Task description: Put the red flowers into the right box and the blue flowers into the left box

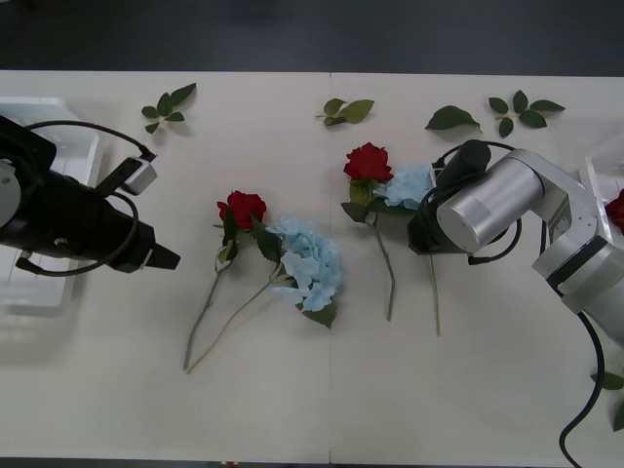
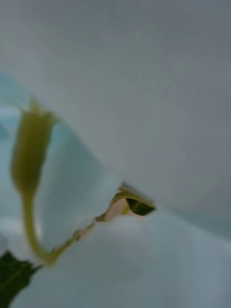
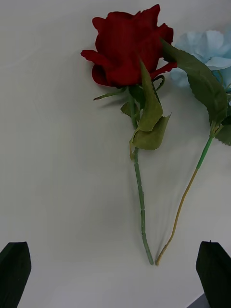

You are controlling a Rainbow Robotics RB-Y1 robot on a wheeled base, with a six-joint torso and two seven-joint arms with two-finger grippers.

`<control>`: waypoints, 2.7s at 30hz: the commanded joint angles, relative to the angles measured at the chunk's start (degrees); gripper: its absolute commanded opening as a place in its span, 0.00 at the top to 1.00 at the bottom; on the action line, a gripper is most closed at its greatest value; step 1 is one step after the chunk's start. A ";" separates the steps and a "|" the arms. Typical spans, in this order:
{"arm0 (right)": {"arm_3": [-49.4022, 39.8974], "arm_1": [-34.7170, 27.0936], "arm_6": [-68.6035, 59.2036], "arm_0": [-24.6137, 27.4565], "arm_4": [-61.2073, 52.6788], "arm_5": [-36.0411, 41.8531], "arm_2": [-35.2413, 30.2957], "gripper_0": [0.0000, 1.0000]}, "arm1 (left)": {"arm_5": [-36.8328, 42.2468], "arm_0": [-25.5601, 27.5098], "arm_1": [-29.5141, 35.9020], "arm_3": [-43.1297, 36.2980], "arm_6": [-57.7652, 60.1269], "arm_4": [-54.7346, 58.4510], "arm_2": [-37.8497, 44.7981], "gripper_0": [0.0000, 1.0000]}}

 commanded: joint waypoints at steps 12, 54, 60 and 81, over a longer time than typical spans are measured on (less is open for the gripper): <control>-2.91 -7.63 6.96 -1.20 -11.88 -2.53 -3.18 0.97 | -8.47 -5.39 -0.45 -3.86 22.82 -17.07 -15.17 0.00; -15.74 -19.06 77.01 -1.02 -82.55 -14.48 -18.30 0.98 | -1.79 -8.12 -11.08 0.09 -5.66 -2.84 -0.23 0.04; -15.74 -15.55 78.59 -1.02 -83.78 -15.36 -18.30 0.98 | -1.79 -5.83 -11.08 4.05 -15.59 16.85 4.78 0.03; -16.18 -5.97 77.01 -1.02 -88.52 -25.03 -13.11 1.00 | -1.79 -7.32 -19.35 14.07 -39.14 45.33 5.66 0.04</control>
